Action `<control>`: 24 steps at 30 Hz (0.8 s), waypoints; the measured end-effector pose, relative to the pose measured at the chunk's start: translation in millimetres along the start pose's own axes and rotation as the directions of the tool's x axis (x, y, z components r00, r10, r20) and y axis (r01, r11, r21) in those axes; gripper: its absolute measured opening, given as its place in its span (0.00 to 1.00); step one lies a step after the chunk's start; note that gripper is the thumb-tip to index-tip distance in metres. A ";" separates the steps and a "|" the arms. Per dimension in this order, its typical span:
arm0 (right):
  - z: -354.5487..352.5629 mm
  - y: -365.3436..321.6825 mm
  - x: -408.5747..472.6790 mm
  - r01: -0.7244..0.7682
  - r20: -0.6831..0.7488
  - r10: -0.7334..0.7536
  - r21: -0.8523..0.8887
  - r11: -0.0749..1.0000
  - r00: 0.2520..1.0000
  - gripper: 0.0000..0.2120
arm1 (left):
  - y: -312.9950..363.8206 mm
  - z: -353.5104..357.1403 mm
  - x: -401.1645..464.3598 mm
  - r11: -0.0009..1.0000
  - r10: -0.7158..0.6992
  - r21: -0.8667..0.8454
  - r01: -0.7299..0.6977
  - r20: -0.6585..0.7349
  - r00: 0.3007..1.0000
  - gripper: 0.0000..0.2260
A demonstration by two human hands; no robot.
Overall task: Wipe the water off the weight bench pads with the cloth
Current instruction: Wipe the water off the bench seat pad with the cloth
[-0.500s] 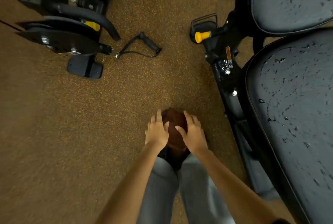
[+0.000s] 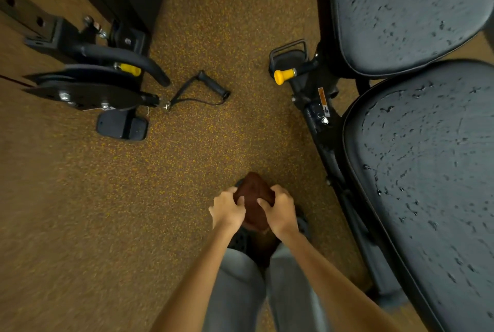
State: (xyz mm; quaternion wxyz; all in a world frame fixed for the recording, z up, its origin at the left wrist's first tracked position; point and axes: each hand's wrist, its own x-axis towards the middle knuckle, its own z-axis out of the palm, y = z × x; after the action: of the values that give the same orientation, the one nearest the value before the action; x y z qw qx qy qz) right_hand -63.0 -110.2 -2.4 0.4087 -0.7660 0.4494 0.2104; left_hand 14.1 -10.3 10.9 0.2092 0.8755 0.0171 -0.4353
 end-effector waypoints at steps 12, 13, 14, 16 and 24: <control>-74.9 -72.7 -29.5 0.140 -0.190 -0.094 0.246 0.959 0.977 0.09 | 95.1 -87.2 -33.6 0.956 0.269 -0.081 -0.281 -0.138 0.953 0.13; -84.6 -80.6 -29.8 0.149 -0.208 -0.097 0.252 0.956 0.973 0.10 | 107.6 -95.6 -36.4 0.950 0.289 -0.079 -0.302 -0.150 0.946 0.13; -95.3 -88.6 -30.0 0.158 -0.226 -0.097 0.270 0.950 0.969 0.12 | 119.9 -103.7 -38.1 0.941 0.315 -0.073 -0.330 -0.161 0.935 0.13; -118.8 -104.8 -28.7 0.205 -0.277 -0.116 0.319 0.925 0.954 0.17 | 146.6 -119.9 -40.4 0.920 0.377 -0.043 -0.391 -0.179 0.909 0.14; -229.9 -147.4 -9.6 0.436 -0.506 -0.197 0.414 0.799 0.840 0.24 | 266.5 -157.0 -40.1 0.750 0.648 0.032 -0.661 -0.240 0.723 0.11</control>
State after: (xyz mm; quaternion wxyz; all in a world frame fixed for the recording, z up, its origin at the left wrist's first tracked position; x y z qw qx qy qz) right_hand 48.5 -254.1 201.4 0.5158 -0.7213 0.4305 -0.1684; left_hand 164.3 -187.3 219.2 0.3700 0.8641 -0.2560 -0.2258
